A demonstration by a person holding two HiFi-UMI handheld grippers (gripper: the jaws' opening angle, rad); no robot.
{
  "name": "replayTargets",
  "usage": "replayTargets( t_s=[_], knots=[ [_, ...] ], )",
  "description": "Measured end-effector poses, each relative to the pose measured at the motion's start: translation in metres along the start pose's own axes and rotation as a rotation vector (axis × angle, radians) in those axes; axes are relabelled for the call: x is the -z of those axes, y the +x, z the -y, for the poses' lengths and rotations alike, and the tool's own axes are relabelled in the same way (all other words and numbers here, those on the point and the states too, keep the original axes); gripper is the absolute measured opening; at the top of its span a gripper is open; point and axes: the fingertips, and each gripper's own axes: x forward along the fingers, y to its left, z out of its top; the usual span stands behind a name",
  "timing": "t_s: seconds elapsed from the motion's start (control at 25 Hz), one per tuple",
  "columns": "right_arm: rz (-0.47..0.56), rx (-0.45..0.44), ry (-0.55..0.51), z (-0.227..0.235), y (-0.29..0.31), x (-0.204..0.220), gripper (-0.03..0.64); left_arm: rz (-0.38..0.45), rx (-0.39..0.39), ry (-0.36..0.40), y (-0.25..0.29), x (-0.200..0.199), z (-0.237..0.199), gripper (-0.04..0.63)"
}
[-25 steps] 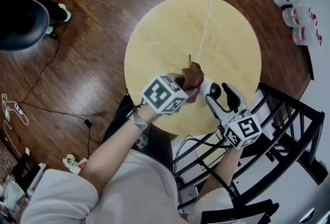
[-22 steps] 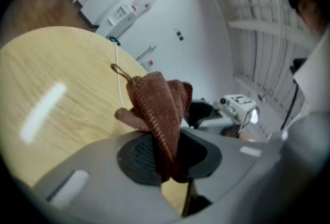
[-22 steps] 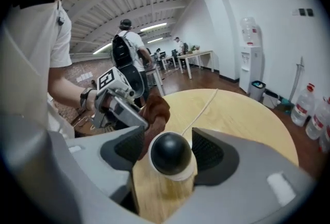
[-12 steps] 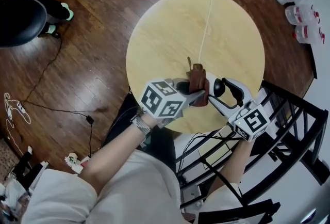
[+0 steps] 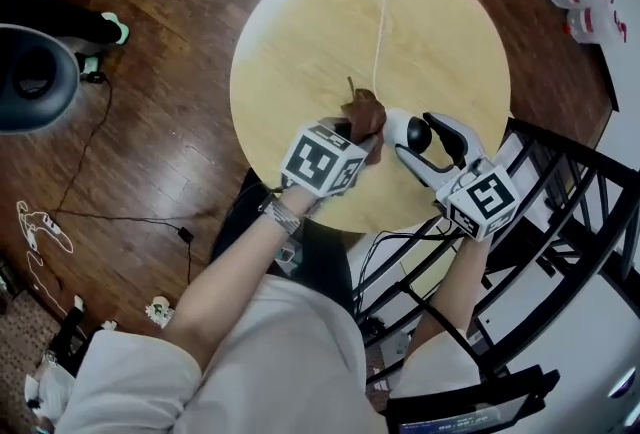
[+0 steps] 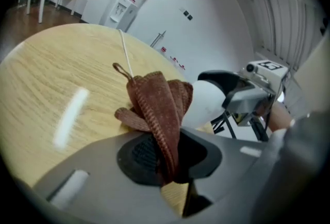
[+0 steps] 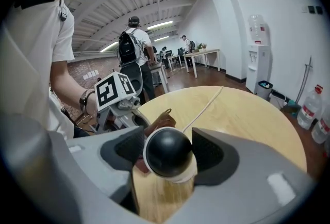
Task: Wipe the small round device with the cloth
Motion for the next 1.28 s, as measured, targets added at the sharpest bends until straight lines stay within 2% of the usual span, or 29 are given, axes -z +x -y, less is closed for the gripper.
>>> replayTargets(
  t_s=[0.04, 0.12, 0.24, 0.36, 0.52, 0.72, 0.88, 1.04, 1.2, 1.28],
  knots=[
    [0.010, 0.004, 0.006, 0.000, 0.001, 0.000, 0.290, 0.012, 0.012, -0.018, -0.001, 0.000, 0.001, 0.086],
    [0.021, 0.006, 0.018, -0.001, 0.001, 0.002, 0.290, 0.065, 0.070, -0.101, -0.009, -0.004, 0.008, 0.087],
    [0.022, 0.004, 0.023, 0.001, -0.001, 0.005, 0.290, 0.177, 0.206, -0.230, -0.026, -0.013, 0.033, 0.087],
    [0.035, -0.003, 0.029, 0.001, -0.002, 0.007, 0.290, 0.214, 0.257, -0.247, -0.032, -0.008, 0.057, 0.087],
    [0.049, -0.011, 0.037, -0.001, -0.003, 0.008, 0.290, 0.185, 0.220, -0.260, -0.018, 0.009, 0.066, 0.086],
    [0.098, -0.026, 0.058, 0.000, -0.002, 0.004, 0.290, 0.249, 0.195, -0.345, -0.009, 0.007, 0.059, 0.087],
    [0.137, -0.027, 0.080, 0.001, -0.007, 0.004, 0.290, 0.250, 0.121, -0.393, -0.001, 0.012, 0.044, 0.087],
    [0.146, -0.037, 0.085, 0.002, -0.008, 0.003, 0.290, 0.216, 0.045, -0.409, 0.006, 0.017, 0.023, 0.087],
    [0.150, -0.031, 0.087, 0.002, -0.007, 0.001, 0.290, 0.179, 0.003, -0.409, 0.008, 0.014, 0.005, 0.087],
    [0.149, -0.023, 0.088, 0.001, -0.006, 0.001, 0.290, 0.187, -0.021, -0.410, 0.003, 0.010, -0.005, 0.087]
  ],
)
